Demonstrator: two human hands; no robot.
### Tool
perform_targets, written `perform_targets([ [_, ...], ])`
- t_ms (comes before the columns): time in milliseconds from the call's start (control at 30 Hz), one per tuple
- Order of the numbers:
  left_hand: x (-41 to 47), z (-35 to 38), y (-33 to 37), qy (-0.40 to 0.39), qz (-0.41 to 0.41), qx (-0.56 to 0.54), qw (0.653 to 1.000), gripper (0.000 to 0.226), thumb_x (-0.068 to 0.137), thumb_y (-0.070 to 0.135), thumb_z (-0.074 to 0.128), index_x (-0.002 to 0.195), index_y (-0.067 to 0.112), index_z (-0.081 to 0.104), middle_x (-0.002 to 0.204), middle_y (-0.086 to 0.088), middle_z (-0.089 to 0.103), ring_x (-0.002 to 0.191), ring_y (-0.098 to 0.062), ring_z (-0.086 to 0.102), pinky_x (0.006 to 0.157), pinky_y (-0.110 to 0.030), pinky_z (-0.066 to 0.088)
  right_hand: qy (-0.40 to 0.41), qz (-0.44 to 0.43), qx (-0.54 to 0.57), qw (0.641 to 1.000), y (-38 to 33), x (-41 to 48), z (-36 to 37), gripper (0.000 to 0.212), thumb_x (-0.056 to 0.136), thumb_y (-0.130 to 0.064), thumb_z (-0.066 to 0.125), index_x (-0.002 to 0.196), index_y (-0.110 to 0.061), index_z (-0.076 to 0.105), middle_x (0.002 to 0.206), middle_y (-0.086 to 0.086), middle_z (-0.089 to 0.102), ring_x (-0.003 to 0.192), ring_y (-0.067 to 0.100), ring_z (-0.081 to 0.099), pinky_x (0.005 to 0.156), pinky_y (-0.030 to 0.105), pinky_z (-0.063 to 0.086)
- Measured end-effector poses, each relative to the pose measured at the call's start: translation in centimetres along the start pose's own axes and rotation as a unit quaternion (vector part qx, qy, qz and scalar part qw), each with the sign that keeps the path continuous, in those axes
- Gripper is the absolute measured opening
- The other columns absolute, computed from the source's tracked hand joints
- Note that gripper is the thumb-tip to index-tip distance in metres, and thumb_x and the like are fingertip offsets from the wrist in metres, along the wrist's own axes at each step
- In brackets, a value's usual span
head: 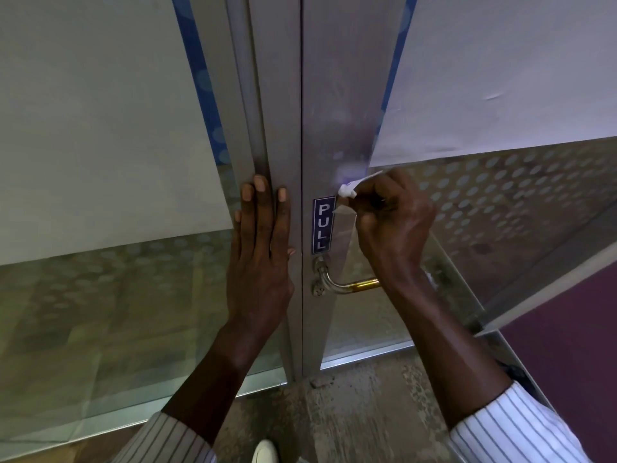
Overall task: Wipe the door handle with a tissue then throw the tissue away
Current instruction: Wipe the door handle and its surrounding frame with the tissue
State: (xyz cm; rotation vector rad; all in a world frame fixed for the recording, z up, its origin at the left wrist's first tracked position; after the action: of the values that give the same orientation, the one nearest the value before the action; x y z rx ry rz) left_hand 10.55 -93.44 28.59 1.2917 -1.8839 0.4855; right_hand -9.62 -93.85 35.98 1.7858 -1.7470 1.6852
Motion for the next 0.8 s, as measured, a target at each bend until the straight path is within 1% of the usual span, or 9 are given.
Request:
perform_targets([
  [67, 0.0, 0.1, 0.0, 0.000, -0.002, -0.001, 1.000, 0.126, 0.090, 0.003, 0.086, 0.178, 0.017, -0.003, 0.185, -0.007, -0.022, 0.174, -0.026, -0.020, 0.144, -0.041, -0.004, -0.024, 0.019, -0.015, 0.999, 0.6, -1.7, 0.8, 0.017, 0.073, 0.003, 0.090, 0.080, -0.008, 0.079, 0.082, 0.004, 0.073, 0.070, 0.020, 0.067, 0.057, 0.038, 0.057],
  [167, 0.0, 0.1, 0.0, 0.002, -0.005, -0.002, 1.000, 0.124, 0.091, 0.004, 0.085, 0.178, 0.016, -0.002, 0.186, -0.007, -0.021, 0.175, -0.027, -0.019, 0.144, -0.040, -0.004, -0.107, 0.079, -0.032, 0.991, 2.5, -5.2, 2.8, 0.014, 0.078, 0.006, 0.086, 0.078, -0.006, 0.080, 0.083, 0.008, 0.074, 0.071, 0.026, 0.070, 0.059, 0.044, 0.060],
  [233, 0.0, 0.1, 0.0, 0.000, -0.002, 0.000, 1.000, 0.123, 0.091, 0.006, 0.085, 0.178, 0.017, -0.002, 0.186, -0.007, -0.022, 0.175, -0.026, -0.019, 0.144, -0.039, -0.005, -0.128, 0.094, -0.036, 0.987, 3.2, -6.4, 3.3, 0.011, 0.080, 0.005, 0.085, 0.077, -0.004, 0.081, 0.083, 0.010, 0.075, 0.071, 0.029, 0.071, 0.059, 0.045, 0.060],
  [300, 0.1, 0.0, -0.1, -0.001, 0.002, -0.002, 1.000, 0.123, 0.092, 0.006, 0.084, 0.178, 0.017, -0.002, 0.186, -0.006, -0.022, 0.175, -0.026, -0.019, 0.144, -0.039, -0.005, -0.126, 0.095, -0.026, 0.987, 3.1, -6.1, 3.1, 0.011, 0.080, 0.004, 0.086, 0.079, -0.006, 0.082, 0.085, 0.007, 0.076, 0.071, 0.025, 0.072, 0.061, 0.044, 0.061],
  [367, 0.1, -0.1, 0.0, -0.002, 0.001, -0.002, 1.000, 0.123, 0.092, 0.004, 0.084, 0.178, 0.017, -0.003, 0.185, -0.006, -0.022, 0.174, -0.026, -0.020, 0.144, -0.039, -0.005, -0.095, 0.086, -0.003, 0.992, 2.4, -4.5, 2.2, 0.018, 0.078, 0.006, 0.088, 0.084, -0.010, 0.083, 0.088, 0.000, 0.077, 0.073, 0.017, 0.072, 0.063, 0.036, 0.063],
  [467, 0.0, -0.2, 0.3, -0.003, -0.005, 0.000, 1.000, 0.125, 0.091, 0.000, 0.084, 0.178, 0.018, -0.005, 0.185, -0.005, -0.024, 0.174, -0.026, -0.021, 0.144, -0.041, -0.004, -0.020, 0.040, 0.031, 0.999, 0.8, -1.0, 0.4, 0.018, 0.078, 0.000, 0.091, 0.089, -0.012, 0.083, 0.090, 0.001, 0.078, 0.080, 0.016, 0.074, 0.068, 0.032, 0.062],
  [533, 0.0, -0.2, 0.3, -0.005, -0.006, 0.002, 1.000, 0.125, 0.092, 0.000, 0.083, 0.178, 0.018, -0.005, 0.184, -0.005, -0.024, 0.174, -0.026, -0.022, 0.144, -0.042, -0.003, 0.004, 0.022, 0.044, 0.999, 0.4, 0.2, -0.1, 0.016, 0.078, -0.002, 0.091, 0.088, -0.011, 0.083, 0.088, 0.003, 0.077, 0.079, 0.017, 0.072, 0.066, 0.033, 0.061],
  [667, 0.1, -0.2, 0.3, -0.004, -0.010, 0.006, 1.000, 0.123, 0.092, 0.001, 0.083, 0.177, 0.017, -0.005, 0.184, -0.006, -0.024, 0.174, -0.027, -0.022, 0.144, -0.042, -0.003, -0.019, 0.034, 0.006, 0.999, 1.2, -1.9, 1.1, 0.017, 0.073, 0.000, 0.094, 0.081, -0.009, 0.081, 0.082, 0.003, 0.073, 0.069, 0.018, 0.067, 0.057, 0.035, 0.056],
  [800, 0.1, -0.3, 0.4, -0.006, -0.012, 0.005, 1.000, 0.122, 0.093, 0.004, 0.083, 0.178, 0.017, -0.004, 0.184, -0.006, -0.024, 0.174, -0.026, -0.022, 0.144, -0.041, -0.004, -0.103, 0.083, -0.046, 0.990, 3.3, -5.6, 3.2, 0.012, 0.079, -0.004, 0.090, 0.081, -0.012, 0.082, 0.083, 0.003, 0.075, 0.071, 0.020, 0.069, 0.058, 0.039, 0.060],
])
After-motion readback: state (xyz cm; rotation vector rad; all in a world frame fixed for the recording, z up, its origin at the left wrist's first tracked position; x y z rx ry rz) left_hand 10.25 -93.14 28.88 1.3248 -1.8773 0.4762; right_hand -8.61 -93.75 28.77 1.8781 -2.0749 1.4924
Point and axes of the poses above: each hand's wrist, its own x-axis towards the middle knuckle, its own z-axis out of the palm, y = z × x, the point moved 6 cm from there along x, towards the middle knuckle
